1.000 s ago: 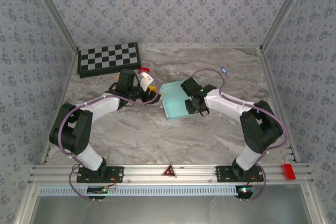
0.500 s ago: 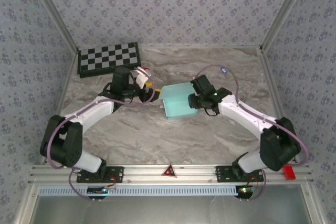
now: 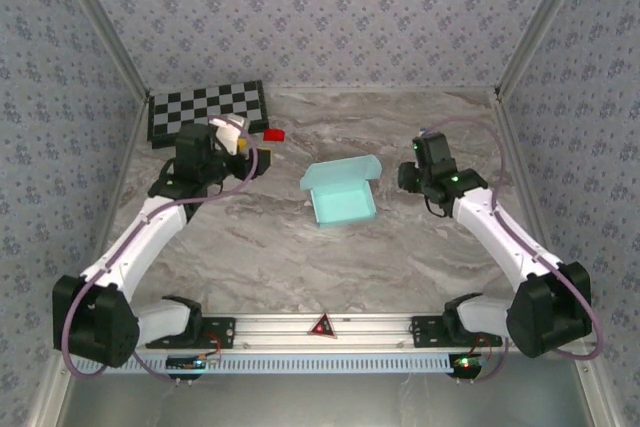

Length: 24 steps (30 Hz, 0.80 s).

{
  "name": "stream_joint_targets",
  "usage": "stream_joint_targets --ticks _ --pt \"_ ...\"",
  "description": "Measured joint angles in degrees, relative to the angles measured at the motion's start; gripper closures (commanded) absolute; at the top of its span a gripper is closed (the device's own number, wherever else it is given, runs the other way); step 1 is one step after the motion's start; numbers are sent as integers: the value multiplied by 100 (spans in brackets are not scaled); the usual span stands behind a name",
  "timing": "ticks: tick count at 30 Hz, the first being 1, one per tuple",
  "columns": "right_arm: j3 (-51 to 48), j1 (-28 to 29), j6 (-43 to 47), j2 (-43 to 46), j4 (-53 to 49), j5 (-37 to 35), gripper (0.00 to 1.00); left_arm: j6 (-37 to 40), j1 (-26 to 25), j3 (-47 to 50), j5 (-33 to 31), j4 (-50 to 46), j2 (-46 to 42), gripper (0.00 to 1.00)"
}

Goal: Fold the paper box

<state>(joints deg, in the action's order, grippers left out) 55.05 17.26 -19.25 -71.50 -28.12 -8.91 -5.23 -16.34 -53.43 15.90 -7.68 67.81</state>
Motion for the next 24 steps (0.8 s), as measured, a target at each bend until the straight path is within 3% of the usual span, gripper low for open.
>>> stream_joint_targets --ticks 10,24 --pt "826 -1296 352 -1185 -238 719 60 -109 601 -555 -531 -1910 -584 24" --pt "3427 -1565 1327 -3842 -964 581 69 24 822 22 -590 -1985 -815 22"
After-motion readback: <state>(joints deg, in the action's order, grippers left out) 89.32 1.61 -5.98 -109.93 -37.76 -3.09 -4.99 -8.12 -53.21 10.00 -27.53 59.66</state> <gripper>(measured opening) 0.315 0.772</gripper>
